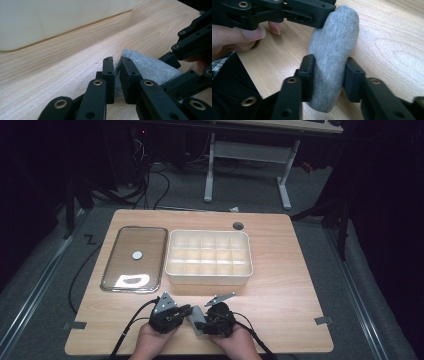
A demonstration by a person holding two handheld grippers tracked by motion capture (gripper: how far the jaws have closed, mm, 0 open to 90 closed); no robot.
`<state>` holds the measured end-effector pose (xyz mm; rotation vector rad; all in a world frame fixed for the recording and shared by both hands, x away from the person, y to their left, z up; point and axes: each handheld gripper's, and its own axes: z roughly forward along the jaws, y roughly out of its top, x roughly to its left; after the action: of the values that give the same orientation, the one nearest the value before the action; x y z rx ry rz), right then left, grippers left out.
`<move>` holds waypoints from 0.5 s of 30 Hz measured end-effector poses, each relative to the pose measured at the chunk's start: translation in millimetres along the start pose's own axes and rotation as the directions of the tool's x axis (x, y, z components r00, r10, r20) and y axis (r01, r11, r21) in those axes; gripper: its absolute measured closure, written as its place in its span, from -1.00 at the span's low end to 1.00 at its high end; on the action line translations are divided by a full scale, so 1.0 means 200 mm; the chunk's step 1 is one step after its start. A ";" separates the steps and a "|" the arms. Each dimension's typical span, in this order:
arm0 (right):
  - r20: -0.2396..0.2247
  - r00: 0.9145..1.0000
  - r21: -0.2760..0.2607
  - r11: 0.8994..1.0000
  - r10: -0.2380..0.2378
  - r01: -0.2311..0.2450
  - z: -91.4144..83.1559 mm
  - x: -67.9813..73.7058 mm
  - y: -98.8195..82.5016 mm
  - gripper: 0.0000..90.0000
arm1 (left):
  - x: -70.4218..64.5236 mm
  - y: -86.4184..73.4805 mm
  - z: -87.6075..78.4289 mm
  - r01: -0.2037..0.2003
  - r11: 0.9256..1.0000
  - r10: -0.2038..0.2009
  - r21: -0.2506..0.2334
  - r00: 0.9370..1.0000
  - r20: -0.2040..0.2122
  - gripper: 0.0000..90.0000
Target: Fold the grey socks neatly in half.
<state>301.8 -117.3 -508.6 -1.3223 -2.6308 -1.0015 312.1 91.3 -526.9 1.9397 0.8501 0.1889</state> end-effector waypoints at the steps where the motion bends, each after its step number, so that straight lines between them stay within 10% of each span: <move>1: 0.016 1.000 -0.009 1.000 -0.021 0.021 -0.01 0.00 0.00 0.54 | 0.00 0.00 -0.01 -0.002 1.000 0.002 -0.006 1.000 -0.002 0.80; 9: 0.063 0.997 -0.025 0.999 -0.045 0.047 -0.06 -0.01 -0.01 0.56 | 0.02 0.03 -0.08 -0.030 0.998 0.028 -0.050 0.999 -0.047 0.62; 15: 0.122 0.992 -0.038 0.999 -0.021 0.025 -0.12 -0.05 -0.03 0.56 | 0.10 -0.02 -0.15 -0.068 0.998 0.068 0.005 0.990 -0.124 0.48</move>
<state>298.0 -141.5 -495.7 -1.4079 -2.7338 -1.0114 312.0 125.6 -518.8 1.9748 0.8656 0.3529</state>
